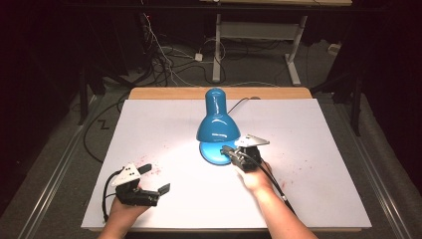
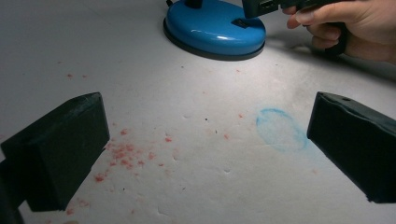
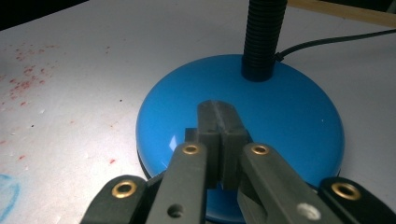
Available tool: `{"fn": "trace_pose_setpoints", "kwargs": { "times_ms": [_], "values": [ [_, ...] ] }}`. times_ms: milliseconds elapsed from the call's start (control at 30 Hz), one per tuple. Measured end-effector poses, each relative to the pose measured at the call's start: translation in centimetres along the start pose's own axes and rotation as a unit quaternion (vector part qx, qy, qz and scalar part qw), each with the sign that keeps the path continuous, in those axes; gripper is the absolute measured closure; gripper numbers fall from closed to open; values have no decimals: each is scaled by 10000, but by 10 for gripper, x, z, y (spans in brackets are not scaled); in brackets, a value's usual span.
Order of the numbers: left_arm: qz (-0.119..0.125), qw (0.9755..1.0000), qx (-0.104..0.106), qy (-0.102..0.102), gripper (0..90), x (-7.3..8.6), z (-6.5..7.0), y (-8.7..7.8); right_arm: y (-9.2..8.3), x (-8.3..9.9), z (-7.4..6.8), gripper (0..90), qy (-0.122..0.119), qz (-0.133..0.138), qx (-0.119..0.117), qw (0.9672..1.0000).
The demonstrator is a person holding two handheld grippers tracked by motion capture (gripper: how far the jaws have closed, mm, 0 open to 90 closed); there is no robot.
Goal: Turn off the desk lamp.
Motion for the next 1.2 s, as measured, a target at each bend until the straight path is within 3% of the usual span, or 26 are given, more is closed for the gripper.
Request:
{"fn": "trace_pose_setpoints", "kwargs": {
  "times_ms": [200, 267, 1200],
  "values": [
    [11, 10000, 1, -21, 0, 0, 0, 0, 4, -1, 1, 900, 110, 2, 11, 9999],
    [12, 10000, 11, -23, 0, 0, -1, 0, 5, -2, 2, 900, 31, -41, 3, 10000],
    [-17, 10000, 20, -20, 0, 0, -1, 1, 8, -2, 3, 900, 42, -42, -23, 10000]
  ]
}}
Point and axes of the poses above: each handheld gripper's, and its own axes: y roughly forward along the jaws, x roughly out of its underside, z roughly to its right, the point moved 2 cm from there along y, roughly forward along the jaws, and after that the axes turned 15 degrees about -x, right-handed, at the moved point
